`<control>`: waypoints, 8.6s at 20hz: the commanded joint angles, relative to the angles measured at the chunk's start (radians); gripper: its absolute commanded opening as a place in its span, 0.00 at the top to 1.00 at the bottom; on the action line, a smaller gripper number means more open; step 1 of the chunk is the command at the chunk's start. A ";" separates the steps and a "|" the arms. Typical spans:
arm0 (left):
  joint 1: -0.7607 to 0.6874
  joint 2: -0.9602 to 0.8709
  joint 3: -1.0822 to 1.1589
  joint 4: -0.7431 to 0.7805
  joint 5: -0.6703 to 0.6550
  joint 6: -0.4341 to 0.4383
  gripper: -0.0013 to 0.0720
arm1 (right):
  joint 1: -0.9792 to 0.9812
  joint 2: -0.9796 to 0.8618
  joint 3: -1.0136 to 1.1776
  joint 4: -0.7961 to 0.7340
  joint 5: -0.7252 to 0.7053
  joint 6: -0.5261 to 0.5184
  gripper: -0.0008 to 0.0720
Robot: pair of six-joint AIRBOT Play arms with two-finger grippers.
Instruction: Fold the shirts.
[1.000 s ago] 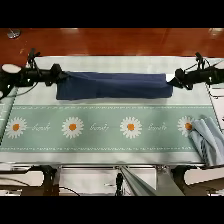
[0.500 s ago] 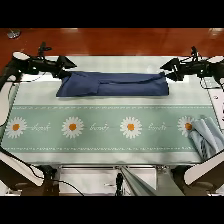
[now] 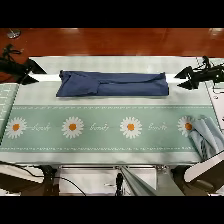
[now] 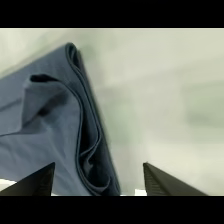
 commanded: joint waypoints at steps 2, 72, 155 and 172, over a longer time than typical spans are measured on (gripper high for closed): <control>-0.110 0.236 -0.220 0.059 0.315 0.041 0.03 | 0.078 -0.054 0.003 -0.010 0.023 -0.021 0.13; -0.349 1.165 -0.863 -0.138 0.199 -0.031 0.95 | 0.808 0.122 0.065 0.160 -0.250 0.078 0.13; -0.349 1.082 -0.843 -0.147 0.561 0.043 0.95 | -0.562 1.266 -0.502 -0.428 0.117 0.251 0.48; -0.583 0.492 -0.424 0.510 0.139 -0.148 0.95 | 0.702 0.637 -0.435 -0.962 -0.116 0.379 0.96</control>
